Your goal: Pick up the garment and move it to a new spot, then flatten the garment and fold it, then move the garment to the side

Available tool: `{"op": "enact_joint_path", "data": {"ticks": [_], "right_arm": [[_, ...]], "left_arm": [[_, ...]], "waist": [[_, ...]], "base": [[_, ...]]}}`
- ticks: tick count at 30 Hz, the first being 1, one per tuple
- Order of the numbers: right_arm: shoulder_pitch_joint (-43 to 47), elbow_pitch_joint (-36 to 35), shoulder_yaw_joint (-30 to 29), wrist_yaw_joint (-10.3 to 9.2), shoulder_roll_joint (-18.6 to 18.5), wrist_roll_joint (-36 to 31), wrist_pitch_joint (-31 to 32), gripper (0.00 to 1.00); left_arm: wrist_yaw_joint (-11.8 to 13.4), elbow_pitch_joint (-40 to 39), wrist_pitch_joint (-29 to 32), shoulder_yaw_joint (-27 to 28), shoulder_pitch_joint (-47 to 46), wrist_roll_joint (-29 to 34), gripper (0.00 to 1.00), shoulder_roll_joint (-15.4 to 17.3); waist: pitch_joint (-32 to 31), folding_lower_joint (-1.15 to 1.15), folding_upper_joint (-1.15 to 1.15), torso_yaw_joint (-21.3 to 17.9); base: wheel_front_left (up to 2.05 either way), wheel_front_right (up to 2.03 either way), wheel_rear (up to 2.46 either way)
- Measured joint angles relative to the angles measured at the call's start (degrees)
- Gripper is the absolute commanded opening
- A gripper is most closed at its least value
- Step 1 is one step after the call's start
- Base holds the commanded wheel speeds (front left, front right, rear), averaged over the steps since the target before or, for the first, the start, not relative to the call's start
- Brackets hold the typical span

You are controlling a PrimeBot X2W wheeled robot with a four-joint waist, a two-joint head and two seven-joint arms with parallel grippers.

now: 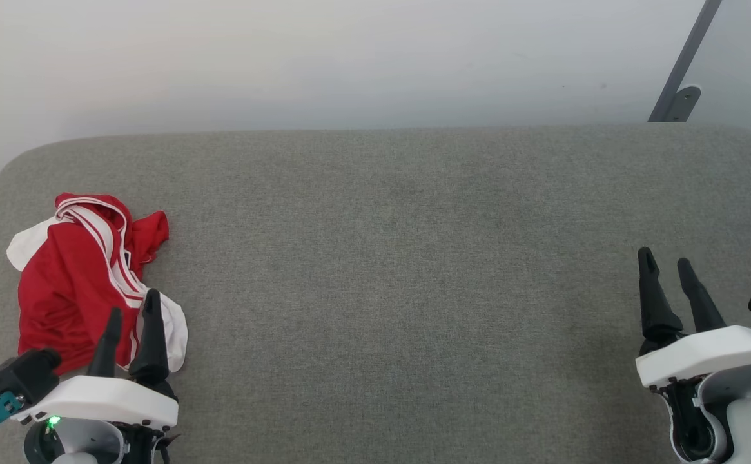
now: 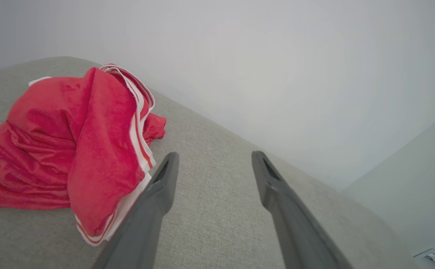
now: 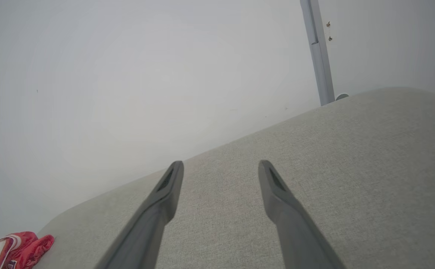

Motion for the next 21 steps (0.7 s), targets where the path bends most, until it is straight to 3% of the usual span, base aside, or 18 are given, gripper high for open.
{"op": "enact_joint_path", "data": {"ticks": [9,21], "right_arm": [[-0.99,-0.77,-1.08,0.00,0.66,-10.45,-1.62,1.00],[-0.99,-0.88,-1.89,0.01,1.21,-18.82,-3.39,1.00]], "left_arm": [[0.68,-0.03,-1.65,-0.93,-0.02,7.45,1.00,1.35],[1.19,0.67,-3.50,-2.71,-0.01,15.11,1.00,2.52]], "waist": [[0.39,0.00,0.00,-0.16],[0.46,0.00,0.00,-0.18]], "base": [[0.00,0.00,0.00],[0.00,0.00,0.00]]}}
